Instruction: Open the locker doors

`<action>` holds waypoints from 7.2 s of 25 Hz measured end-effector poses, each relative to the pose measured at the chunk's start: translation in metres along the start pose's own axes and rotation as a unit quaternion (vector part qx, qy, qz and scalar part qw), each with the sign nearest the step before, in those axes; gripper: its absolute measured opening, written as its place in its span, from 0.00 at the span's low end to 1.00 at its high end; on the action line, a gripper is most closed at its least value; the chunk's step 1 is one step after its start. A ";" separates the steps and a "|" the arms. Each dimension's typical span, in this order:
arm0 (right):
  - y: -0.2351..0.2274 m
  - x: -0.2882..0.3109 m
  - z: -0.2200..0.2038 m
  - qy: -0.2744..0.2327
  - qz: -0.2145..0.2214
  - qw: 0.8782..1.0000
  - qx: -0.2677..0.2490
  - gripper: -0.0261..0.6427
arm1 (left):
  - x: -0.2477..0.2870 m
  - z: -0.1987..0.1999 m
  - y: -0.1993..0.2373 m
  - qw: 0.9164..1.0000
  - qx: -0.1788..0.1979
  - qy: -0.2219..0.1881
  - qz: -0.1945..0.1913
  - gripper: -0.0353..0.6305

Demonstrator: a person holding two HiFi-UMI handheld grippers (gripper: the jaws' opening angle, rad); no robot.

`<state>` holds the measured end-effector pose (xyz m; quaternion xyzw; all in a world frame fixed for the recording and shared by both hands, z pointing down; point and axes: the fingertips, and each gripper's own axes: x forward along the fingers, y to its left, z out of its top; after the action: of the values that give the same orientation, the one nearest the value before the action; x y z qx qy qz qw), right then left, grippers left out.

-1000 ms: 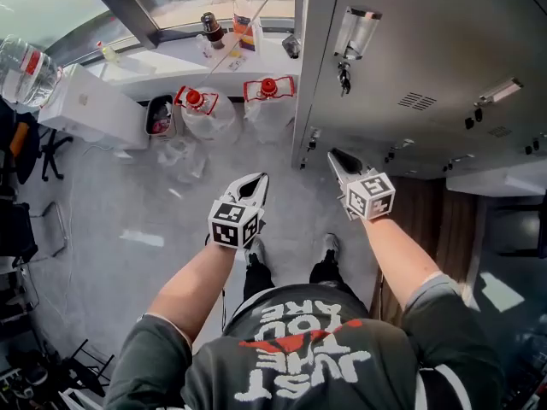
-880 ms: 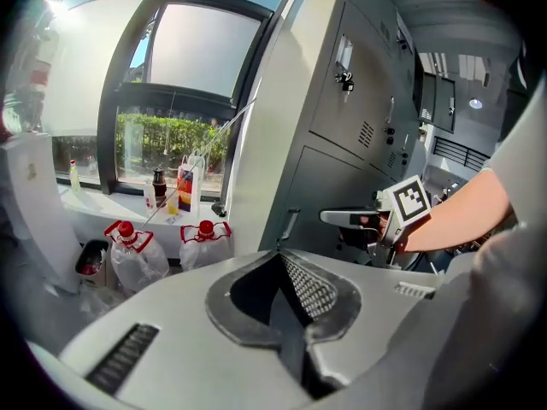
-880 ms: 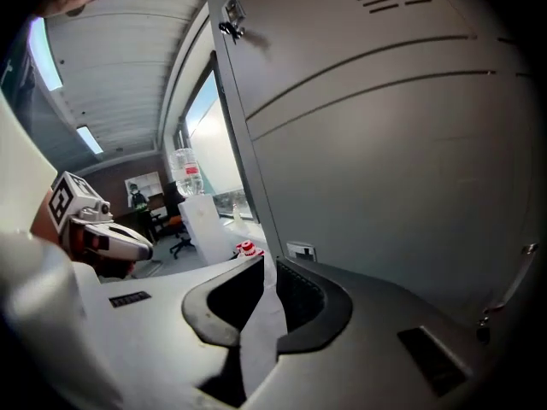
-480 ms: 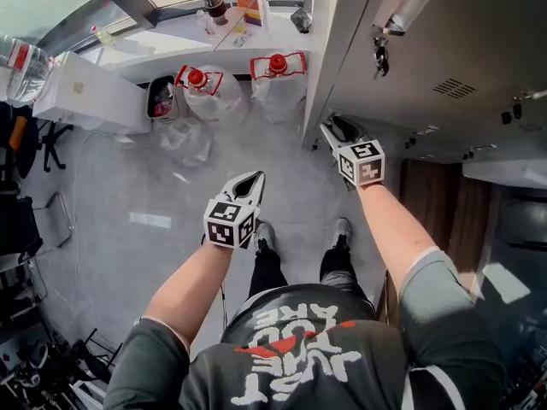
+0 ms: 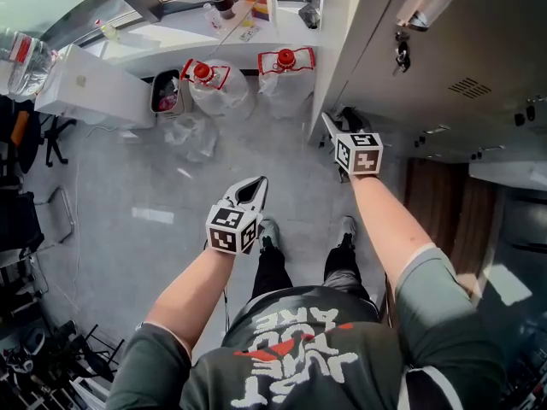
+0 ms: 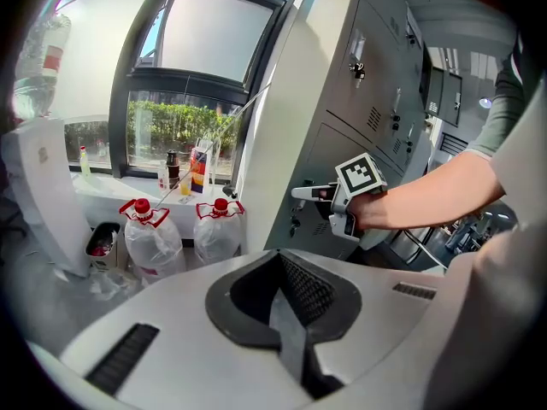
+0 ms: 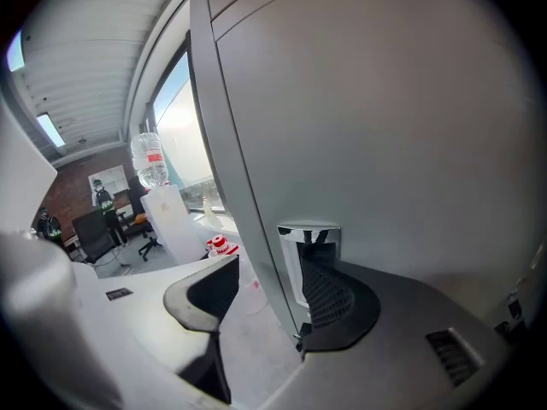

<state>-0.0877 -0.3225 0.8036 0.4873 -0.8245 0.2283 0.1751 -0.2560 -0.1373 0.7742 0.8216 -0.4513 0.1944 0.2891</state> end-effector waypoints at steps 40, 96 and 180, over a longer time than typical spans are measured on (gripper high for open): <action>0.009 -0.069 -0.049 -0.004 -0.011 0.993 0.118 0.31 | -0.006 -0.018 -0.013 1.000 -0.014 0.011 -0.014 0.06; -0.065 -0.265 -0.157 0.032 -0.048 0.975 0.217 0.32 | 0.037 -0.020 -0.112 0.996 0.025 0.046 -0.078 0.06; 0.026 -0.426 0.328 -0.243 0.047 0.966 -0.074 0.10 | -0.170 0.374 -0.196 0.942 0.129 -0.287 -0.118 0.06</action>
<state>0.0646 -0.1829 0.3068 0.4745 -0.8789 0.0489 -0.0061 -0.1552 -0.1899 0.3338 0.9199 -0.3864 -0.0288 0.0598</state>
